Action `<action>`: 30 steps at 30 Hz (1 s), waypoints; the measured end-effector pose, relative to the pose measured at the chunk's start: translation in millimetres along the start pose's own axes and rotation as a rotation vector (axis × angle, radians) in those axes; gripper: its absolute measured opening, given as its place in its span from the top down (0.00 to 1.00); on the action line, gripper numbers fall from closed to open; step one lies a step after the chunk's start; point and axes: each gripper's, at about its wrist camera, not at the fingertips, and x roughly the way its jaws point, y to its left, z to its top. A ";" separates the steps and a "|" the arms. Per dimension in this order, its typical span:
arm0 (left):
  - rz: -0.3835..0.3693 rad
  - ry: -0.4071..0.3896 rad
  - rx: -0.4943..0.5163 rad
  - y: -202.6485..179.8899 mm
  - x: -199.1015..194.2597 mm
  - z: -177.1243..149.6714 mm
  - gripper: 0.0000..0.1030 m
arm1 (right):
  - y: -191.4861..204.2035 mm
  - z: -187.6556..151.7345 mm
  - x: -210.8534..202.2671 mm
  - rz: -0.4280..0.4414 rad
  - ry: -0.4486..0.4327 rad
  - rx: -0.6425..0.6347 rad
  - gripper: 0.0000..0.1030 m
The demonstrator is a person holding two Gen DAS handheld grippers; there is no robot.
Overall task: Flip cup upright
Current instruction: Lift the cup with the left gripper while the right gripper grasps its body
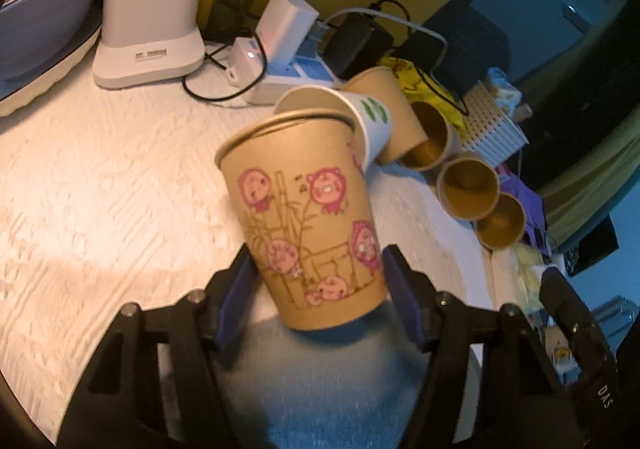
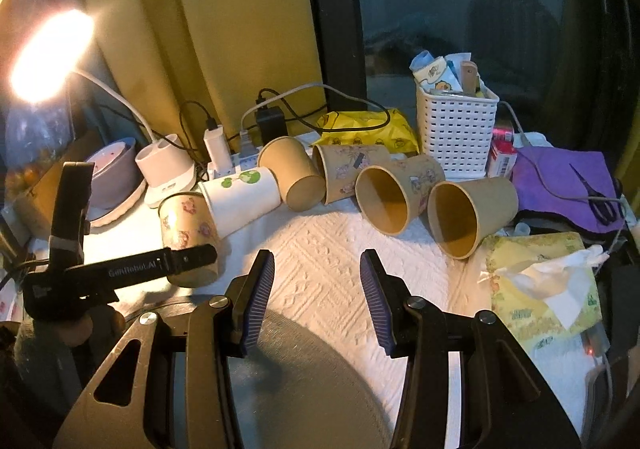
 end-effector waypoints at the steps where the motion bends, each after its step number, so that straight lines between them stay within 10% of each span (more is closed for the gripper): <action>1: -0.003 -0.004 0.013 -1.0 -4.0 -2.0 0.37 | 2.3 -1.3 -2.7 0.000 -0.001 0.001 0.54; 17: -0.045 -0.156 0.380 -33.7 -95.4 -72.6 0.37 | 47.9 -35.3 -59.8 0.028 -0.016 0.023 0.54; 20: -0.056 -0.170 0.447 -37.0 -109.6 -92.4 0.37 | 57.5 -44.1 -72.6 0.051 -0.019 0.027 0.36; 30: -0.097 -0.227 0.612 -45.4 -151.1 -154.7 0.37 | 82.3 -74.2 -116.6 0.173 -0.030 0.054 0.35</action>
